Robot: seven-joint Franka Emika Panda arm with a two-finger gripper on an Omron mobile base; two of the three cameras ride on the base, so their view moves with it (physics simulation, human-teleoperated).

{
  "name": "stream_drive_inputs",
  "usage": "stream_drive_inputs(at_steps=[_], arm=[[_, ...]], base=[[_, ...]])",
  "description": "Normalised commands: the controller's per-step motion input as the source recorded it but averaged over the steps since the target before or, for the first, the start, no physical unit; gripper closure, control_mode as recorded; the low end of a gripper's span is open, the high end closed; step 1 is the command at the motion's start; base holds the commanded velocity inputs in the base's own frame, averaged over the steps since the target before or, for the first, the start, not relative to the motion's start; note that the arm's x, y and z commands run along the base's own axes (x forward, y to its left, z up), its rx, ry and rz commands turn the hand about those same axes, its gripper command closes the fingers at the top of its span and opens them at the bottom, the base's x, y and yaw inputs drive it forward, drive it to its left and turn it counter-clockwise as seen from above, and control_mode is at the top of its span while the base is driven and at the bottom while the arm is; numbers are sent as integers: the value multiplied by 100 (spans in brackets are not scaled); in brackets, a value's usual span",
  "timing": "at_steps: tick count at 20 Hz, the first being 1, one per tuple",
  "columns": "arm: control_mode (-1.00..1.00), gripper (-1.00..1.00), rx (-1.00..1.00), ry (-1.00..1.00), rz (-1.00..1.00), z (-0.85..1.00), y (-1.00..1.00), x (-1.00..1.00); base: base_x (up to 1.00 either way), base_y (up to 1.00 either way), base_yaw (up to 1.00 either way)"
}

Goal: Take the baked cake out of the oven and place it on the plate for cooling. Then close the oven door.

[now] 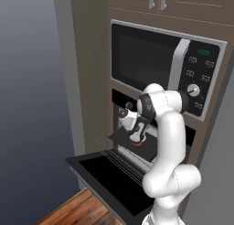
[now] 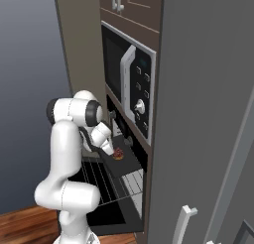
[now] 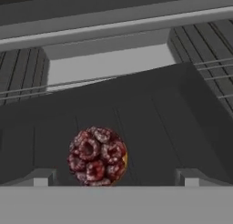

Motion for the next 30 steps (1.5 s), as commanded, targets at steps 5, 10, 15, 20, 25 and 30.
stream_drive_inputs(at_steps=[5,10,15,20,25,30], arm=[[-100,-100,2,-9,0,-5,-5,0],[-100,-100,0,1,0,0,0,-1],[-100,-100,0,7,0,0,-4,0],[-100,-100,0,9,7,0,-10,0],[-100,-100,8,0,13,0,-2,0],[-100,-100,9,0,7,-17,0,0]], base=[[0,0,0],[0,0,0],[0,0,0],[0,0,0],[0,0,0],[0,0,0]])
